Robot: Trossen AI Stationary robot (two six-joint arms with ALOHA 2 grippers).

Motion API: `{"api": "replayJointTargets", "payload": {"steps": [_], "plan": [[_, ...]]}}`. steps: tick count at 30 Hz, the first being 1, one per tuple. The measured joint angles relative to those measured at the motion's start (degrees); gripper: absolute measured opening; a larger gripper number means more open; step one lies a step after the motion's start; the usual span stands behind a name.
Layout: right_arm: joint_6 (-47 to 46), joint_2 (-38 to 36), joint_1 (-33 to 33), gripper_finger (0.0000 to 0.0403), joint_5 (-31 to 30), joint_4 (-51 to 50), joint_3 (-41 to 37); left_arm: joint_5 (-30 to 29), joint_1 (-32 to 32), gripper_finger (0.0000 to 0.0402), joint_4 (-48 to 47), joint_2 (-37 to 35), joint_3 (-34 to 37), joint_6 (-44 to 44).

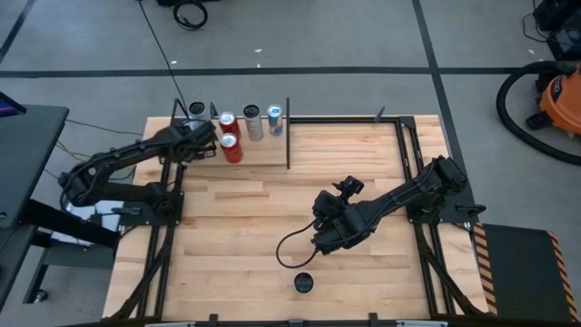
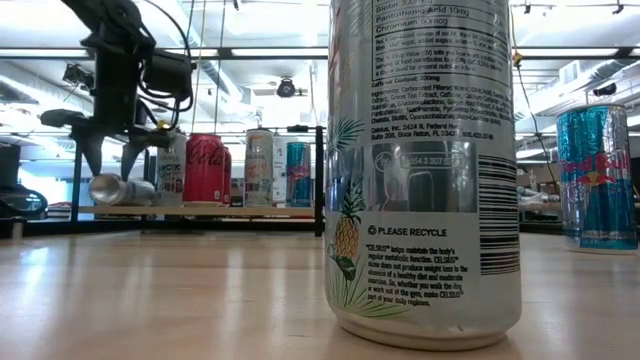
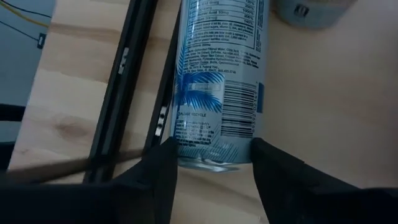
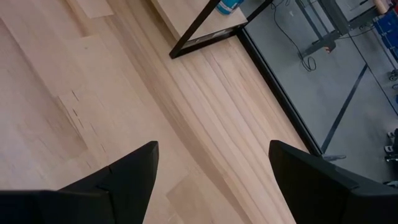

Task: Place canned beverage on shelf
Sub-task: Adjust the blue-white soda can, then put the blue-white soda can on the shelf aligned with the other blue-white soda can

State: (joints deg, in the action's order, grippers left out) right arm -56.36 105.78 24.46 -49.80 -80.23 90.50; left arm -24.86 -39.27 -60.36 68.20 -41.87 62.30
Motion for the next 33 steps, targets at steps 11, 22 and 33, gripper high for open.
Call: {"api": "replayJointTargets", "payload": {"steps": [11,22,33], "plan": [[1.1,0.0,-0.1,0.0313,-0.5,0.2,0.0,12.2,9.6,0.0183,-7.7,-0.1,0.5,5.5],[1.8,0.0,-0.3,0.0313,-1.7,0.3,0.0,9.6,18.4,0.0184,-6.4,-0.4,0.3,8.1],[2.2,0.0,-0.6,0.0313,-1.6,0.9,0.0,8.1,28.4,0.0185,-7.6,-0.4,-4.4,9.5]]}}
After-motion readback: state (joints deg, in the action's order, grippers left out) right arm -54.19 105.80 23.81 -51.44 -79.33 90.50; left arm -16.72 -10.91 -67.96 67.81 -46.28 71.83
